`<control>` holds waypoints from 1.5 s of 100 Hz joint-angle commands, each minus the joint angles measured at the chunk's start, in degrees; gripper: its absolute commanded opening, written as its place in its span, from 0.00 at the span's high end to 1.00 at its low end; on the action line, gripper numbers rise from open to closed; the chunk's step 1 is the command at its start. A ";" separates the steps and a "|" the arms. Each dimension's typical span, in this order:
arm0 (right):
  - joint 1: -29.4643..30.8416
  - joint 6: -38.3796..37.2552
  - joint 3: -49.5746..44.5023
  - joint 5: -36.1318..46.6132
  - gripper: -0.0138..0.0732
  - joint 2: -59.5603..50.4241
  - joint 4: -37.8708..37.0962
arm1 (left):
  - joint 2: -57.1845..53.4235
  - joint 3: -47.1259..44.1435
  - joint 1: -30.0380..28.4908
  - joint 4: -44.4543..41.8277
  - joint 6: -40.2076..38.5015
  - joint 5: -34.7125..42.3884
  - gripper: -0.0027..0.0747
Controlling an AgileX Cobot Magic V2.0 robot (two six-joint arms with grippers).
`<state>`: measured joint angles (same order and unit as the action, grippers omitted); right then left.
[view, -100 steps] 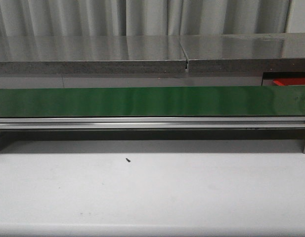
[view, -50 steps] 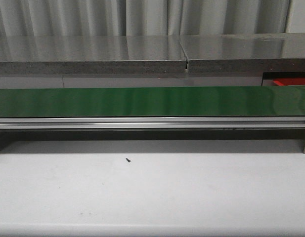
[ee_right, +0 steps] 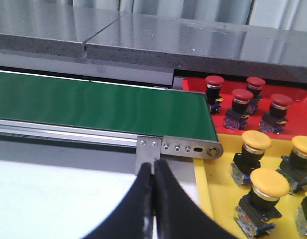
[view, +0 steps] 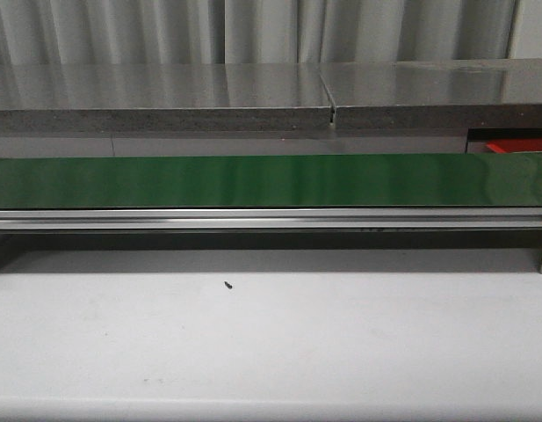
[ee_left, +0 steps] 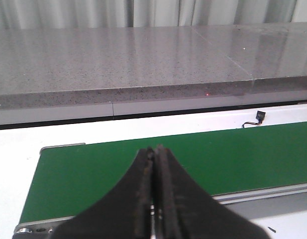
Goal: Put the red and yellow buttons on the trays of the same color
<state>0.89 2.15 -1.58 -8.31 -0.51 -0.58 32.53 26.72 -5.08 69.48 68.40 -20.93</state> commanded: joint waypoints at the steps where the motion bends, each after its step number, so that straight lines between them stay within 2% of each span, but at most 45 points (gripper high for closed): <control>1: -0.04 -0.18 0.07 4.93 0.92 -1.04 -0.82 | -0.04 1.54 0.22 2.21 0.14 1.43 0.99; 43: -0.04 -0.18 0.07 4.93 0.92 -1.04 -0.82 | -0.04 1.49 0.22 2.21 0.14 1.43 0.99; 54: -0.04 -0.18 0.07 4.93 0.92 -1.04 -0.82 | -0.04 1.40 0.22 2.21 0.14 3.87 0.99; 66: -0.04 -0.18 0.07 4.93 0.92 -1.04 -0.82 | -0.56 1.40 0.22 -1.05 -0.74 4.21 0.99; 74: -0.04 -0.18 0.07 4.93 0.92 -1.04 -0.82 | -1.77 1.40 0.22 -8.94 -7.13 4.21 0.99; 90: -0.04 -0.18 0.07 4.93 0.92 -1.04 -0.82 | -5.40 0.74 0.22 -31.46 -30.59 4.34 0.99; 112: -0.04 -0.18 0.07 4.93 0.92 -1.04 -0.82 | -11.98 -4.24 3.60 -57.54 -56.08 8.67 0.99; 120: -0.04 -0.18 0.07 4.93 0.92 -1.04 -0.82 | -14.57 -7.79 5.30 -63.17 -60.39 13.54 0.99; 131: -0.04 -0.18 0.07 4.93 0.92 -1.04 -0.82 | -18.53 -13.30 6.67 -66.78 -64.34 19.37 0.99; 150: -0.04 -0.18 0.07 4.93 0.92 -1.04 -0.82 | -26.74 -21.74 6.55 -69.48 -68.91 20.18 0.99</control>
<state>0.89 2.15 -1.58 -8.31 -0.51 -0.58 8.40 6.32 1.08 1.73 2.40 -6.20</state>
